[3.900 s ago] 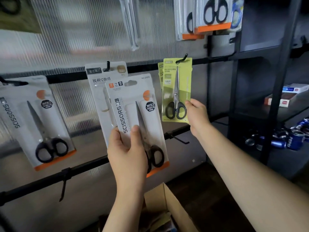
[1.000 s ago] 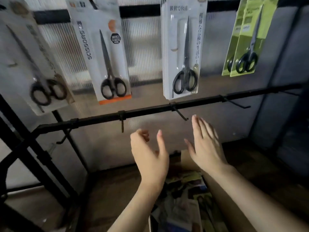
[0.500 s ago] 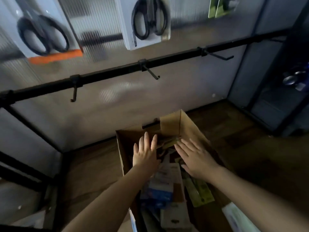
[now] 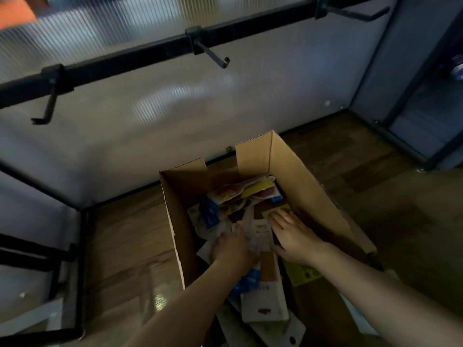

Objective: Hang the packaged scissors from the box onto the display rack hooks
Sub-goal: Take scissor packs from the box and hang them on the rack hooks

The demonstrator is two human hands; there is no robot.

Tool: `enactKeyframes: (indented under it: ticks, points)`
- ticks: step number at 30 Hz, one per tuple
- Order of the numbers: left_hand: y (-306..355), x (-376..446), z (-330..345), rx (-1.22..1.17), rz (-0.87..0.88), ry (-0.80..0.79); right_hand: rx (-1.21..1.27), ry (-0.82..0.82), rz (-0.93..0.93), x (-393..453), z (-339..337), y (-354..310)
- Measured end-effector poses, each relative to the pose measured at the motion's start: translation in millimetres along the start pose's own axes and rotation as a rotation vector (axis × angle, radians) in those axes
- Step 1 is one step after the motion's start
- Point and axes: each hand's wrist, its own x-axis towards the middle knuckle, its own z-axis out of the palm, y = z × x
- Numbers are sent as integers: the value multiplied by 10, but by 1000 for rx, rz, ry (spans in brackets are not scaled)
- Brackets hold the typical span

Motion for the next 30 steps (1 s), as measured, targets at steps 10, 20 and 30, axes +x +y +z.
enactKeyframes:
  ticks: [10,20,30]
  points:
    - [-101,-159,131,254,157,-186,-61,-157,-100,87,85,-80]
    - [-153,-91,-34,87,161,-47,-290,-263,-418,-286,123,-102]
    - [-195,-317,-215,137,105,176,-623,-191,-564,-239,294,-243]
